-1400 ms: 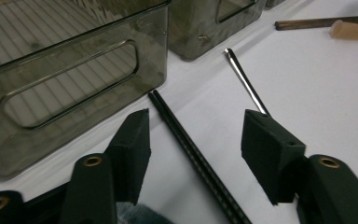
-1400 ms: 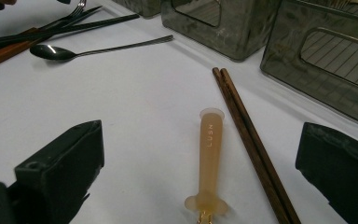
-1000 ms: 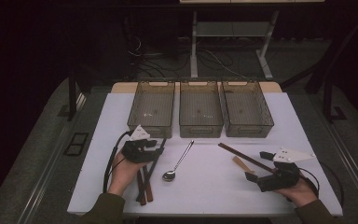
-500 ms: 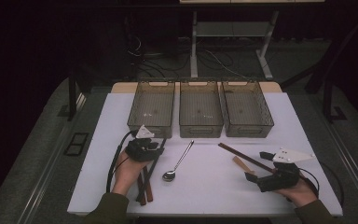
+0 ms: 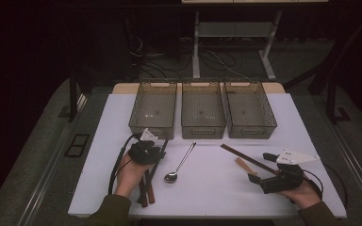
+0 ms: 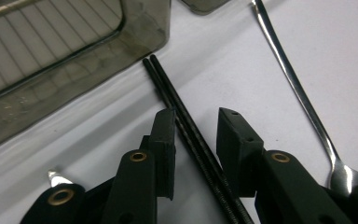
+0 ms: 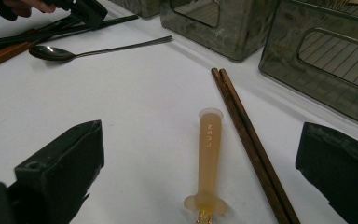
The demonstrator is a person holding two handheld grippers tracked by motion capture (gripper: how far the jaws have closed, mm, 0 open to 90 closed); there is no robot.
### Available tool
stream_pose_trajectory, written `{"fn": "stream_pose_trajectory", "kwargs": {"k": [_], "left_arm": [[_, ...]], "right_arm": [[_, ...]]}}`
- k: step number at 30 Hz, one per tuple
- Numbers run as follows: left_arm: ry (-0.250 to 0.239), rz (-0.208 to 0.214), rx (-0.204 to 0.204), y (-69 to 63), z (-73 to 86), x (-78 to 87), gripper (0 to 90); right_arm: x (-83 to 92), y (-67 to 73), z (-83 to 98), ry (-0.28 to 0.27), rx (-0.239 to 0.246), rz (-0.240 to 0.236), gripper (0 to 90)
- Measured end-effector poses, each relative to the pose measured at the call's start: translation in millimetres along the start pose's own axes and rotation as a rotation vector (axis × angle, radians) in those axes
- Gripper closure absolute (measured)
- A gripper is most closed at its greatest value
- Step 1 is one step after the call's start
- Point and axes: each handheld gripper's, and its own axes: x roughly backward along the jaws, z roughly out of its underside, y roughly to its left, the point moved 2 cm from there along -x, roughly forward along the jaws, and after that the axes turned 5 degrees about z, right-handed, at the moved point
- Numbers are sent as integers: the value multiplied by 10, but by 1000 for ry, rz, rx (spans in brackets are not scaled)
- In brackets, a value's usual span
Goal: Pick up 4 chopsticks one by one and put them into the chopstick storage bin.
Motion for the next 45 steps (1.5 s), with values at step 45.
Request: {"fn": "stream_pose_trajectory", "kwargs": {"k": [45], "left_arm": [[37, 10, -80, -49, -23, -18, 744]], "right_arm": [[-3, 0, -1, -1, 3, -5, 14]]}}
